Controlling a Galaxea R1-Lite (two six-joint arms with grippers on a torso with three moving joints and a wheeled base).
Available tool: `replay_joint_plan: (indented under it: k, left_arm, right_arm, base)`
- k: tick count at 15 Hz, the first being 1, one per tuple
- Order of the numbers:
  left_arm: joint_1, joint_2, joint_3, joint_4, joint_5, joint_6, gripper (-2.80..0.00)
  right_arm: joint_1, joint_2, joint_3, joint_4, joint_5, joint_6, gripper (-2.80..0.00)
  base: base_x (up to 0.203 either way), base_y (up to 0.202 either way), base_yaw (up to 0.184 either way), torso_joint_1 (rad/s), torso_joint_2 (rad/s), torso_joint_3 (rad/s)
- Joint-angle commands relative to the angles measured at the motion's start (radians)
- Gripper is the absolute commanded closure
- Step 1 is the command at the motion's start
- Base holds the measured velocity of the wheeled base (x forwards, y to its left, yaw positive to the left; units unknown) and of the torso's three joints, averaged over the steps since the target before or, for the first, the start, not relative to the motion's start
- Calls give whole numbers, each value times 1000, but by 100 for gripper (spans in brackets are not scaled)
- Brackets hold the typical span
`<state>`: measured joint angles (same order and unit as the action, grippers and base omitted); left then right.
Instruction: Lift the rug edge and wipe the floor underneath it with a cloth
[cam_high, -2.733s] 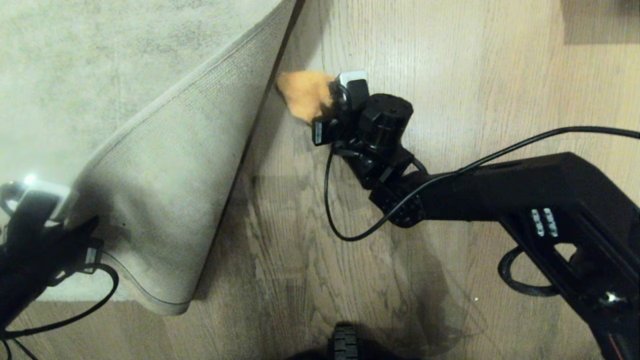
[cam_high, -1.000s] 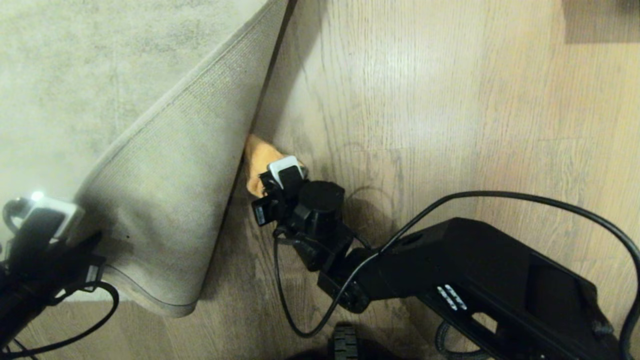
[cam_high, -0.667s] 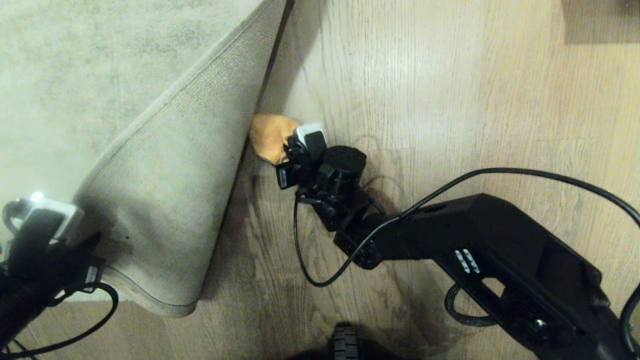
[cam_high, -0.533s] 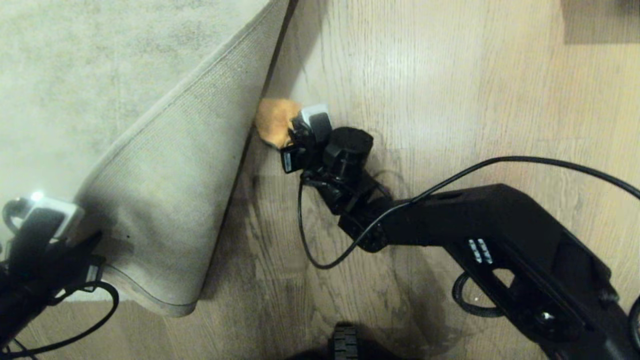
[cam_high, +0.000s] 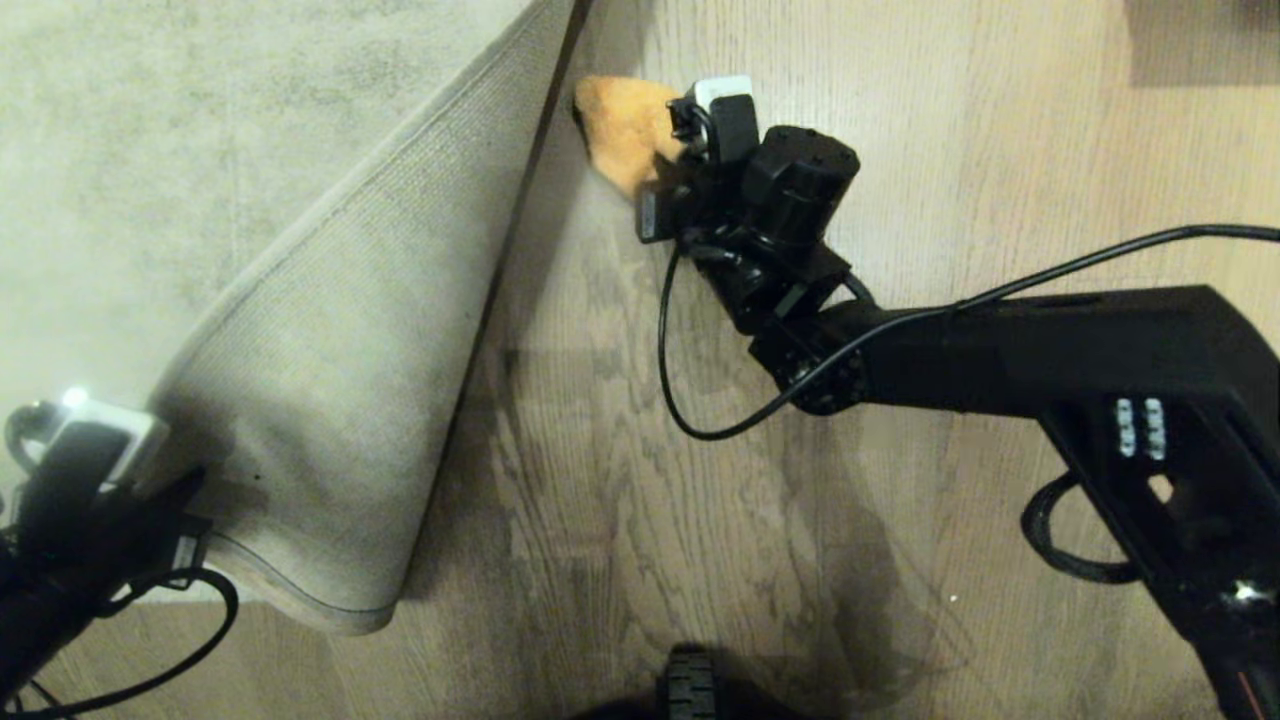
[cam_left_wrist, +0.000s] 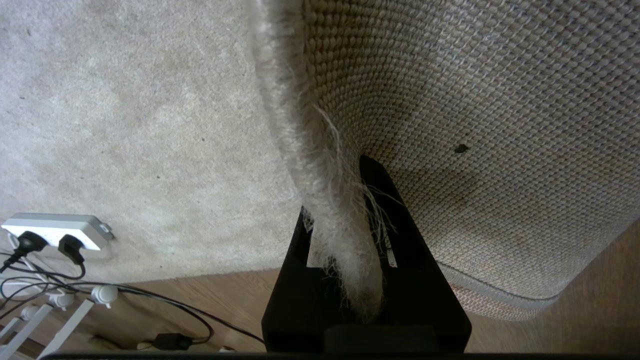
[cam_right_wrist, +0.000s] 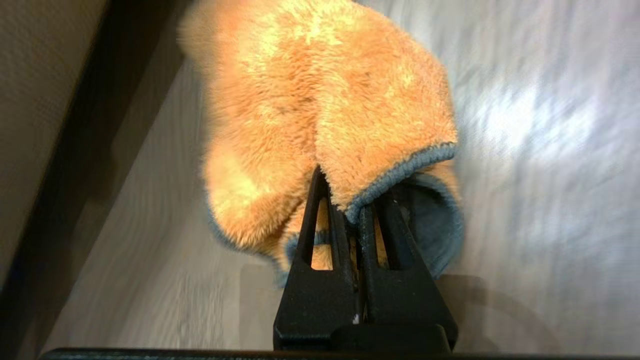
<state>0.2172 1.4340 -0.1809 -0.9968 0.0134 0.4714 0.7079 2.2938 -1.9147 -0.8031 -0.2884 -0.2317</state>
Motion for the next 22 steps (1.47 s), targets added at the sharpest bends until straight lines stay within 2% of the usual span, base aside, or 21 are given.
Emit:
replay_joint_plan:
  k: [1,4,7,10,12,14,16,22]
  left_arm:
    - [1,-1,0,-6,0,3,0]
    - [1,-1,-2,-6,0,1,0]
    - [1,-1,-2,-14,-1,1,0]
    - [-1,-1,0,-13,-1,3,0]
    - [-1,0,-1,-14,-1,3,0]
    - [1,3,-2,-14,0,1,0]
    - [1,8,-2,-14,0,1,0]
    - [1,23,6,-26,0,4,0]
  right_arm:
    - [35,-78,78,-4,1,-4,0]
    - [135,-129,265,-30,-1,-6,0]
    - [269,-146,509,-111,-1,-6,0]
    - [393,-85,761,-278,0,-4,0]
    - [434,13,831,-419,2,-1,0]
    - [437,89,819,-496,6,2,0]
    - [420,155,715,-504,8,4,0]
    - [300,256,410,-424,11,4,0]
  base:
    - [0,0,0,0,0,0]
    - [0,0,0,0,0,0]
    - [0,0,0,0,0,0]
    - [0,0,0,0,0,0]
    - [0,0,0,0,0,0]
    - [0,0,0,0,0,0]
    - [0,0,0,0,0,0]
    - [0,0,0,0,0,0]
